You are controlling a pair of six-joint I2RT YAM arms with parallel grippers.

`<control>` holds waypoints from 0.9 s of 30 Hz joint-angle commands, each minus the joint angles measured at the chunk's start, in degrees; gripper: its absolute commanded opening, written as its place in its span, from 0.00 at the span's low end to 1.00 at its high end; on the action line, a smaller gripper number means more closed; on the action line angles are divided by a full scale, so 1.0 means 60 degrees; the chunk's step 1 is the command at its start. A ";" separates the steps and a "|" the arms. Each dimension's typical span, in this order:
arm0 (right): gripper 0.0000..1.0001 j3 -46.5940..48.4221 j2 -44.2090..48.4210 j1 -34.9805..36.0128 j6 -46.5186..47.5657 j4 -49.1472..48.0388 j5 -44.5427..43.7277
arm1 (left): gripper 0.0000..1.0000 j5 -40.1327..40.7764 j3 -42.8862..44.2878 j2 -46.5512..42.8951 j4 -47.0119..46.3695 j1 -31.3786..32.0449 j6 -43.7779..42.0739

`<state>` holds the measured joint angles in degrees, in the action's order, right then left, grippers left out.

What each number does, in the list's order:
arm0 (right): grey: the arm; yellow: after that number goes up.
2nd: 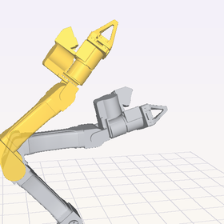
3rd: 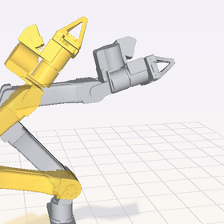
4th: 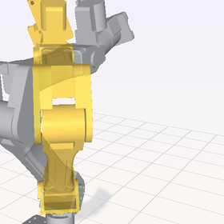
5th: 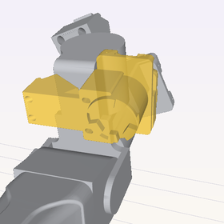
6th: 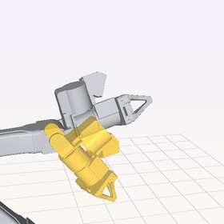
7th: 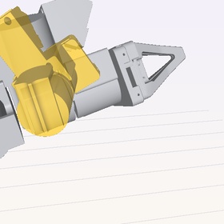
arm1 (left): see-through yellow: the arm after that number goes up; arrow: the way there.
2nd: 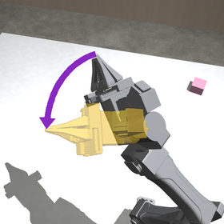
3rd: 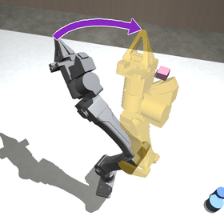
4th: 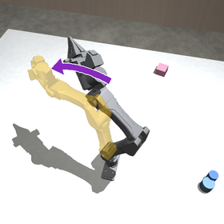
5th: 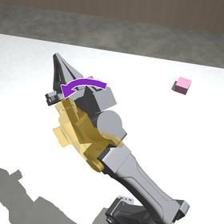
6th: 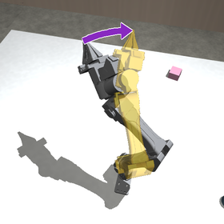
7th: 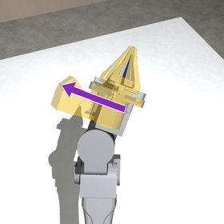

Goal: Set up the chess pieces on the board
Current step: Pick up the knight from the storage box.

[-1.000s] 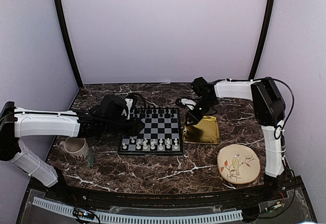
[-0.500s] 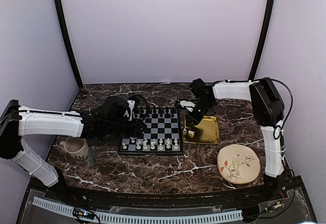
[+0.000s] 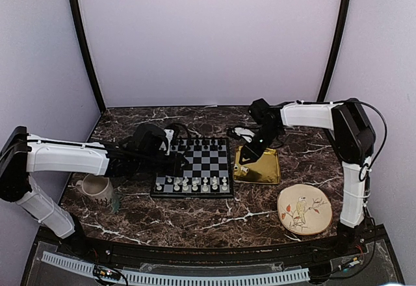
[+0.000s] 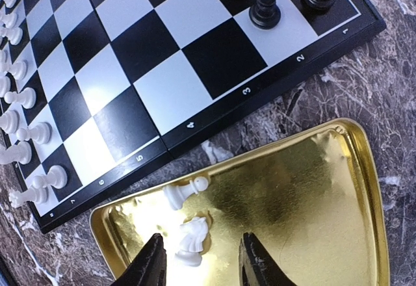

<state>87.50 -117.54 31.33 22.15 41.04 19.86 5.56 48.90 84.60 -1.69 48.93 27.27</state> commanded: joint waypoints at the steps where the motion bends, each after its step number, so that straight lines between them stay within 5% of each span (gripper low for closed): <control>1: 0.38 -0.0318 0.0245 0.0069 0.0094 0.0153 -0.0005 | 0.39 -0.0078 0.0024 -0.0022 -0.0172 0.0034 0.0070; 27: 0.17 -0.0998 0.0514 0.0689 0.0374 0.0003 -0.1458 | 0.39 -0.0138 0.0080 0.0120 -0.0261 0.0049 0.0072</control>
<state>82.24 -116.88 34.65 24.12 41.10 12.53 5.04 48.90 85.62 -2.11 49.04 27.51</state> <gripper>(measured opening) 0.196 0.390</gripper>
